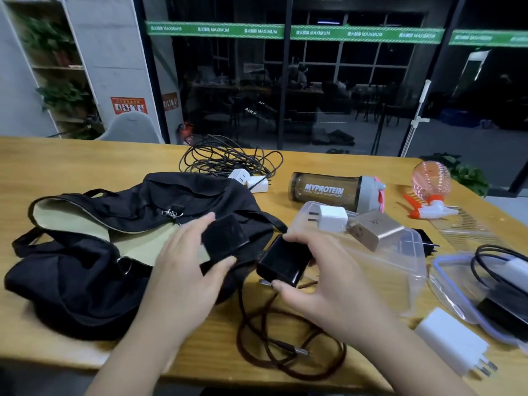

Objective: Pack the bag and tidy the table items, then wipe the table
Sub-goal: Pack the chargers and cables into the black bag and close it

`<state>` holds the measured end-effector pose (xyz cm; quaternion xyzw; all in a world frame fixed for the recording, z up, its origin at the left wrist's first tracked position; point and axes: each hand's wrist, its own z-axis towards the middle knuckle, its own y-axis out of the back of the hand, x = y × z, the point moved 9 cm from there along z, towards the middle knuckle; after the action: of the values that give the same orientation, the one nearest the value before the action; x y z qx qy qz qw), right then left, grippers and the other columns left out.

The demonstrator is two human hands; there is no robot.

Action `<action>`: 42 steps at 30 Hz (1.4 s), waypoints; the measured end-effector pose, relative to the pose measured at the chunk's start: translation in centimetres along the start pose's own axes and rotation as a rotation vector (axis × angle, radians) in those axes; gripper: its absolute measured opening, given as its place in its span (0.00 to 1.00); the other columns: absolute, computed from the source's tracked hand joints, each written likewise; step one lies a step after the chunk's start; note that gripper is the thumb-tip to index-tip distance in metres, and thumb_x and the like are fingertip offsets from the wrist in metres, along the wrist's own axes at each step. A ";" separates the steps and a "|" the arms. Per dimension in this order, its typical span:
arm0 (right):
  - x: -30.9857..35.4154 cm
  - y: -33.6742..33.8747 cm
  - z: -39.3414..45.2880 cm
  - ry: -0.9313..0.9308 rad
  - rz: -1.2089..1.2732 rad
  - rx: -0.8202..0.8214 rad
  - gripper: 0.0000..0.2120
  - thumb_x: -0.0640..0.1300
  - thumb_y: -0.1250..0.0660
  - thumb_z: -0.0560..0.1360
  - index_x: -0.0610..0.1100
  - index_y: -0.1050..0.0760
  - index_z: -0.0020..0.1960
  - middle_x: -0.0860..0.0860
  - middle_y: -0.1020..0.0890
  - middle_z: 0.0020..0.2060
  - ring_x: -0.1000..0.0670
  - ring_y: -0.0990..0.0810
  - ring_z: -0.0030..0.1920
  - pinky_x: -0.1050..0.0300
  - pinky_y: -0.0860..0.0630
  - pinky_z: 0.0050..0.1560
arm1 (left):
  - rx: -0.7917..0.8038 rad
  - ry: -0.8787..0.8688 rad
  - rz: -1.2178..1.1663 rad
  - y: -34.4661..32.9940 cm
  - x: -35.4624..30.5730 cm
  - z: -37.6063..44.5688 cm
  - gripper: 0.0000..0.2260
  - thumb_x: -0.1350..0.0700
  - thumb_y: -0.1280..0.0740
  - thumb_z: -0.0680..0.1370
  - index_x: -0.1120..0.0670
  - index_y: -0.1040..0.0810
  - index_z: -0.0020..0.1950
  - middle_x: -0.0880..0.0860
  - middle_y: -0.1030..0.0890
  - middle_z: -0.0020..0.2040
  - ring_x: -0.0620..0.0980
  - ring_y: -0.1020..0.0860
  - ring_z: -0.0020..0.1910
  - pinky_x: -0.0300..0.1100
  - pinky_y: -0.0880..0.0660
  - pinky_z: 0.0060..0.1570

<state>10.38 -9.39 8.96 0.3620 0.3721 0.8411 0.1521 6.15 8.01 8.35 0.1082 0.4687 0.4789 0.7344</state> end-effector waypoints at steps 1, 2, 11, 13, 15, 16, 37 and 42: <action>0.5 -0.4 0.8 0.006 0.004 0.011 0.27 0.58 0.30 0.66 0.57 0.33 0.63 0.70 0.31 0.50 0.66 0.33 0.56 0.77 0.37 0.54 | -0.024 0.020 0.014 1.1 0.9 0.4 0.28 0.55 0.28 0.71 0.49 0.34 0.70 0.38 0.33 0.60 0.33 0.37 0.57 0.33 0.40 0.60; 0.9 -0.8 1.6 0.007 0.014 0.023 0.27 0.56 0.29 0.68 0.57 0.33 0.63 0.70 0.31 0.50 0.66 0.33 0.56 0.77 0.37 0.53 | -0.039 0.048 0.036 2.1 1.9 0.8 0.28 0.55 0.28 0.71 0.49 0.33 0.70 0.40 0.32 0.60 0.35 0.36 0.58 0.35 0.39 0.60; 5.0 -5.7 7.2 0.051 0.086 0.136 0.27 0.55 0.31 0.71 0.57 0.37 0.67 0.70 0.40 0.47 0.64 0.42 0.62 0.71 0.38 0.55 | 0.221 0.085 0.356 5.3 9.7 5.0 0.28 0.51 0.30 0.73 0.49 0.35 0.70 0.48 0.29 0.66 0.51 0.33 0.66 0.47 0.38 0.66; 6.1 -7.1 8.1 0.076 0.075 0.198 0.27 0.56 0.32 0.73 0.56 0.38 0.69 0.70 0.40 0.45 0.63 0.42 0.63 0.72 0.39 0.55 | 0.289 0.076 0.400 5.0 10.9 5.6 0.28 0.49 0.30 0.73 0.48 0.36 0.70 0.47 0.29 0.65 0.50 0.32 0.65 0.47 0.37 0.66; 7.3 -8.4 8.9 0.117 0.035 0.259 0.27 0.55 0.33 0.74 0.53 0.38 0.69 0.66 0.36 0.48 0.59 0.42 0.64 0.67 0.37 0.59 | 0.356 0.075 0.413 4.4 12.1 5.9 0.29 0.47 0.29 0.71 0.46 0.35 0.69 0.44 0.29 0.64 0.49 0.32 0.65 0.46 0.35 0.65; 7.9 -9.1 9.2 0.135 0.009 0.290 0.27 0.55 0.34 0.74 0.52 0.38 0.69 0.62 0.32 0.52 0.57 0.41 0.65 0.63 0.36 0.61 | 0.384 0.066 0.408 4.0 12.5 5.9 0.28 0.46 0.29 0.71 0.45 0.34 0.68 0.43 0.28 0.63 0.48 0.32 0.64 0.46 0.34 0.63; 5.2 -15.7 13.1 0.134 -0.397 0.445 0.19 0.51 0.37 0.77 0.44 0.31 0.65 0.48 0.26 0.62 0.47 0.32 0.64 0.51 0.29 0.56 | 0.599 0.193 0.405 1.4 16.3 7.6 0.29 0.48 0.32 0.74 0.41 0.38 0.72 0.44 0.30 0.66 0.43 0.31 0.63 0.38 0.33 0.60; 4.3 -16.3 14.6 0.111 -0.499 0.376 0.17 0.45 0.35 0.76 0.43 0.32 0.63 0.46 0.28 0.60 0.44 0.32 0.62 0.52 0.30 0.55 | 0.802 0.184 0.411 -0.5 15.6 7.5 0.29 0.40 0.33 0.72 0.37 0.40 0.70 0.46 0.33 0.63 0.46 0.28 0.58 0.41 0.31 0.60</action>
<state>17.67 11.47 5.80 0.2348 0.6063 0.7126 0.2636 14.04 22.51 2.93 0.4315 0.6489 0.4030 0.4799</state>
